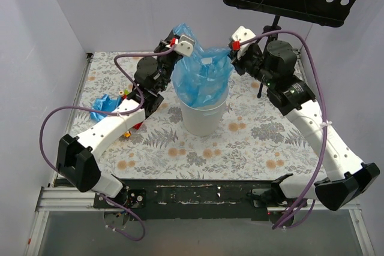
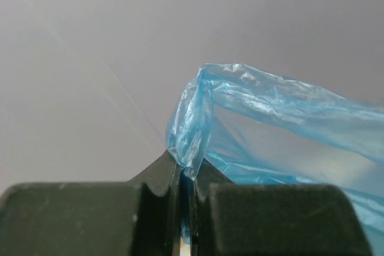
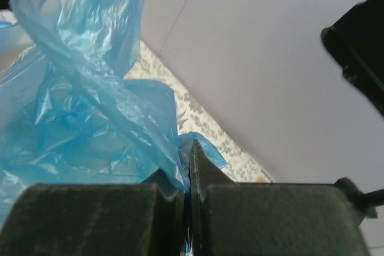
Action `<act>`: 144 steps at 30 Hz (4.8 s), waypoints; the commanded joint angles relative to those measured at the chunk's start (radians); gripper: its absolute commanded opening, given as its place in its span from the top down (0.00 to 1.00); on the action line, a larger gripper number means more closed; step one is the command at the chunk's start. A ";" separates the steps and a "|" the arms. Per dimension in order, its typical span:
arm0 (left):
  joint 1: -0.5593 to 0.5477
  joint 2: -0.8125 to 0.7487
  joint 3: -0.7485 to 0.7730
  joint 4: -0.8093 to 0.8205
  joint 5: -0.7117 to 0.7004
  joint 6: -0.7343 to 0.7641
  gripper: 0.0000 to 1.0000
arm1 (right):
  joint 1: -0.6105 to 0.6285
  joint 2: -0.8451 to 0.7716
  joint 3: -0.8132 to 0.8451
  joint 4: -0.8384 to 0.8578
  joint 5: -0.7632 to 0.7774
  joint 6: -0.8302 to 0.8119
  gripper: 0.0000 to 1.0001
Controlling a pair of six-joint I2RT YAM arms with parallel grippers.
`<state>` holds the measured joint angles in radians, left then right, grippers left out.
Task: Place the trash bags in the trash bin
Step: Place the trash bag in the trash bin.
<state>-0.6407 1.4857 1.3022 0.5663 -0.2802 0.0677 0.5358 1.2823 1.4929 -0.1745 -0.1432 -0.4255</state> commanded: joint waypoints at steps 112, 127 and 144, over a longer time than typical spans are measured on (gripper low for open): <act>0.144 -0.226 0.267 -1.296 0.449 -0.549 1.00 | 0.150 -0.319 -0.345 -0.537 -0.362 -0.585 0.99; 0.144 -0.306 -0.262 -0.848 0.219 -0.506 1.00 | 0.222 -0.305 -0.591 -0.297 -0.179 -0.478 0.99; 0.144 -0.170 -0.336 -0.427 0.242 -0.402 0.74 | 0.220 -0.229 -0.231 -0.496 -0.096 -0.319 0.39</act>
<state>-0.5007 1.3102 0.9859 0.0387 -0.0452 -0.4030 0.7532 1.0306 1.1976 -0.6868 -0.2687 -0.8413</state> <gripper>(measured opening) 0.243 0.613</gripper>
